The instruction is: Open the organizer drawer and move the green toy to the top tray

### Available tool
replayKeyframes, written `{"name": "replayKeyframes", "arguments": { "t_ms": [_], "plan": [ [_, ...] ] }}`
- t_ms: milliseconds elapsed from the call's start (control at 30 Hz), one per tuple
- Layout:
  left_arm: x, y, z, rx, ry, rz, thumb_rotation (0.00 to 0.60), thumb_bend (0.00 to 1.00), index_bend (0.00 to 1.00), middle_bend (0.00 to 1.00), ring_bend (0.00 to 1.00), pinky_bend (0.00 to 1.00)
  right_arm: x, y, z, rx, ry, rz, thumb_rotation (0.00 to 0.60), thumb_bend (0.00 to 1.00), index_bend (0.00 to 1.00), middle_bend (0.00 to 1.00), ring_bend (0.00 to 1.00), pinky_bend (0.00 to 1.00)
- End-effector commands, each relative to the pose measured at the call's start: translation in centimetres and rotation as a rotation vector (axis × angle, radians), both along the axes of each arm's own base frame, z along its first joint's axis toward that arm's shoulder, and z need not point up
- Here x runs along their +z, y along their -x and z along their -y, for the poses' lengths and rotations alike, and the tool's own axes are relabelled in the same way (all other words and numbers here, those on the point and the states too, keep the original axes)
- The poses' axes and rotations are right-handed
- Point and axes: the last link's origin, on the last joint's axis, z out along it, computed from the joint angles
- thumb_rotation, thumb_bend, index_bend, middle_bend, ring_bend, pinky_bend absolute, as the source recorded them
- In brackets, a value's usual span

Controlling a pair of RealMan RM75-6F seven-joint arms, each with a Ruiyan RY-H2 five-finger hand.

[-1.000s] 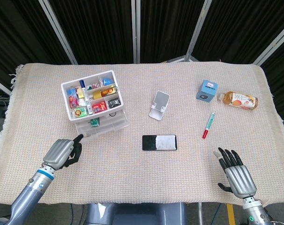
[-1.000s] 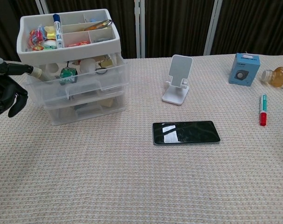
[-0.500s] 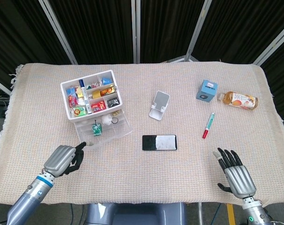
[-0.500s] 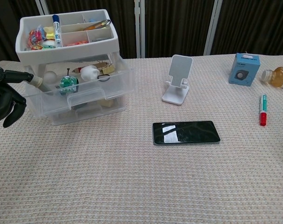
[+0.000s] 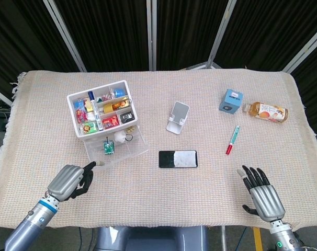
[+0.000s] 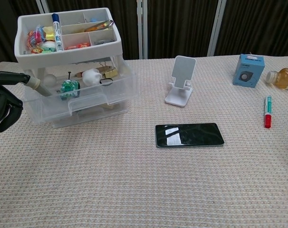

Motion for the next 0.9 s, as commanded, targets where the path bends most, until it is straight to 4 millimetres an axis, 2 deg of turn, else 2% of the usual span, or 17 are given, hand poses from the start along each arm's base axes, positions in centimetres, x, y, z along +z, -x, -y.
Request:
{"name": "replayKeyframes", "arguments": {
  "t_ms": [33, 200, 300, 433, 533, 567, 667, 733, 800, 900],
  "plan": [
    [0.2, 0.2, -0.1, -0.004, -0.019, -0.002, 0.600, 0.94, 0.16, 0.66, 0.67, 0.60, -0.1, 0.0, 0.0, 0.001, -0.001, -0.002, 0.600, 0.02, 0.00, 0.00, 0.00, 0.00],
    [0.5, 0.7, -0.3, -0.001, -0.049, -0.025, 0.600, 0.94, 0.05, 0.66, 0.67, 0.60, -0.2, 0.0, 0.0, 0.002, -0.004, -0.005, 0.600, 0.02, 0.00, 0.00, 0.00, 0.00],
    [0.8, 1.0, -0.4, 0.000, -0.065, -0.037, 0.600, 0.91, 0.03, 0.66, 0.67, 0.60, -0.2, 0.0, -0.1, 0.004, -0.005, -0.005, 0.600, 0.02, 0.00, 0.00, 0.00, 0.00],
    [2.0, 0.9, -0.3, -0.034, -0.107, -0.076, 0.600, 0.72, 0.01, 0.66, 0.67, 0.60, -0.2, 0.0, -0.1, 0.004, -0.004, -0.007, 0.600, 0.02, 0.00, 0.00, 0.00, 0.00],
    [3.8, 0.3, 0.1, -0.090, -0.174, -0.126, 0.600, 0.54, 0.08, 0.66, 0.67, 0.60, -0.3, 0.0, -0.1, 0.002, -0.005, -0.007, 0.600, 0.02, 0.00, 0.00, 0.00, 0.00],
    [5.3, -0.5, 0.2, -0.140, -0.250, -0.156, 0.600, 0.51, 0.10, 0.66, 0.67, 0.59, -0.4, 0.0, -0.1, 0.005, -0.007, -0.009, 0.600, 0.02, 0.00, 0.00, 0.00, 0.00],
    [7.2, -1.6, 0.4, -0.174, -0.325, -0.169, 0.600, 0.38, 0.15, 0.64, 0.66, 0.57, -0.5, -0.1, -0.2, 0.008, -0.008, -0.010, 0.600, 0.02, 0.00, 0.00, 0.00, 0.00],
    [8.2, -2.2, 0.3, -0.183, -0.353, -0.183, 0.600, 0.29, 0.20, 0.58, 0.61, 0.56, -0.5, -0.1, -0.2, 0.010, -0.009, -0.009, 0.600, 0.02, 0.00, 0.00, 0.00, 0.00],
    [9.7, -3.1, -0.1, -0.211, -0.397, -0.233, 0.600, 0.22, 0.24, 0.48, 0.53, 0.53, -0.6, -0.2, -0.3, 0.013, -0.012, -0.010, 0.600, 0.02, 0.00, 0.00, 0.00, 0.00],
    [11.0, -4.5, -0.7, -0.239, -0.429, -0.301, 0.600, 0.19, 0.28, 0.37, 0.42, 0.46, -0.7, -0.1, -0.3, 0.014, -0.018, -0.015, 0.600, 0.02, 0.00, 0.00, 0.00, 0.00]
  ]
}}
